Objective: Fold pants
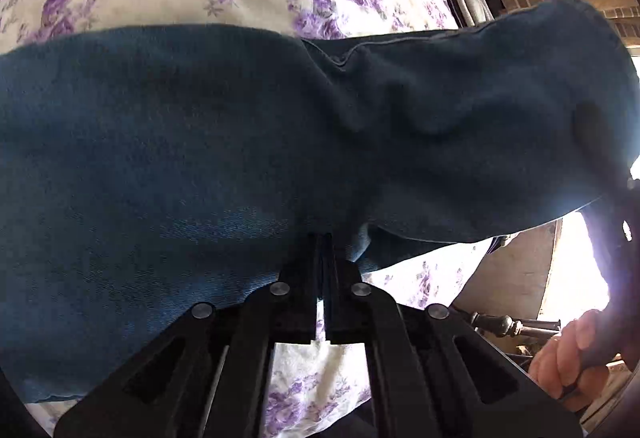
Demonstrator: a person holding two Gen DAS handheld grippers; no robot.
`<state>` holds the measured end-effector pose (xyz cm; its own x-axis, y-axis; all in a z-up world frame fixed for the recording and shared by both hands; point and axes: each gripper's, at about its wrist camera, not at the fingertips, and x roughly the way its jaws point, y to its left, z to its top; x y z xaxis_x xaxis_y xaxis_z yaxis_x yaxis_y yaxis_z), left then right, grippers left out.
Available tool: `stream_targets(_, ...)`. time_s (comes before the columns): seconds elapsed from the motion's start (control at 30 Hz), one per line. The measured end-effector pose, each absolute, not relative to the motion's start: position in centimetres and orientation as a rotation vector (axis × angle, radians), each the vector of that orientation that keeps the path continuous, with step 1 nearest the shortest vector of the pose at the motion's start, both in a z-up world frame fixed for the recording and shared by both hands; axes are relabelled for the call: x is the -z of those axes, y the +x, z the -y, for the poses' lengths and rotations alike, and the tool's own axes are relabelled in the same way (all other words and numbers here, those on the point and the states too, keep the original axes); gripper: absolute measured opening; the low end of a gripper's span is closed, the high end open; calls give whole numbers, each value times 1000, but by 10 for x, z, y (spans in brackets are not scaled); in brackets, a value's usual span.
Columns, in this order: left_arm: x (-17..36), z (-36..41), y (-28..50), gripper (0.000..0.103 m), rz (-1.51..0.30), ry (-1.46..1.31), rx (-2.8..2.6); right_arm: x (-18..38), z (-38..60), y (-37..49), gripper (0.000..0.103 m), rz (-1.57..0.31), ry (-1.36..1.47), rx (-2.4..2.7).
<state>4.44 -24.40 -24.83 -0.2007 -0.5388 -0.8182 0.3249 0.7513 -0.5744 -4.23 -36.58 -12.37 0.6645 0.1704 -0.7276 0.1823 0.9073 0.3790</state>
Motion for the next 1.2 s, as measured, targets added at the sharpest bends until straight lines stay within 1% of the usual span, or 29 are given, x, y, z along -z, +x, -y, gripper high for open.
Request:
stream_targets(0.07,249,247,48,0,-1603,-214,784,118,355,-35,13,-864,425,-8)
stream_targets(0.1,249,243,55,0,-1615,-312,794,116,351,-34,13,-866,412,-9)
stream_targets(0.13,245,238,62,0,-1583,-389,799,114,350,-34,13,-870,401,-7)
stream_targets(0.2,244,237,75,0,-1551,-414,774,113,351,-36,13,-880,389,11)
stream_targets(0.33,258,257,76,0,-1620,-480,808,118,367,-43,13,-881,405,67)
stream_targets(0.47,242,268,60,0,-1583,-391,895,129,386,-45,13,-891,428,125)
stream_targets(0.6,243,266,41,0,-1621,-315,957,148,399,-45,13,-928,446,162)
stream_targets(0.67,239,261,24,0,-1642,-248,992,148,398,-44,13,-931,443,154)
stream_targets(0.77,219,216,30,0,-1588,-286,961,127,370,-40,13,-902,366,58)
stream_targets(0.87,198,132,57,0,-1485,-403,784,107,315,-33,13,-897,216,-87)
stream_targets(0.97,195,29,70,0,-1425,-494,576,113,248,-22,15,-936,62,-238)
stream_targets(1.07,207,-20,74,0,-1438,-565,472,149,184,-11,16,-1006,-89,-348)
stream_targets(1.13,226,-39,72,0,-1467,-594,423,188,156,-2,16,-1079,-140,-373)
stream_targets(1.2,247,-51,69,1,-1469,-669,427,229,141,5,19,-1177,-173,-351)
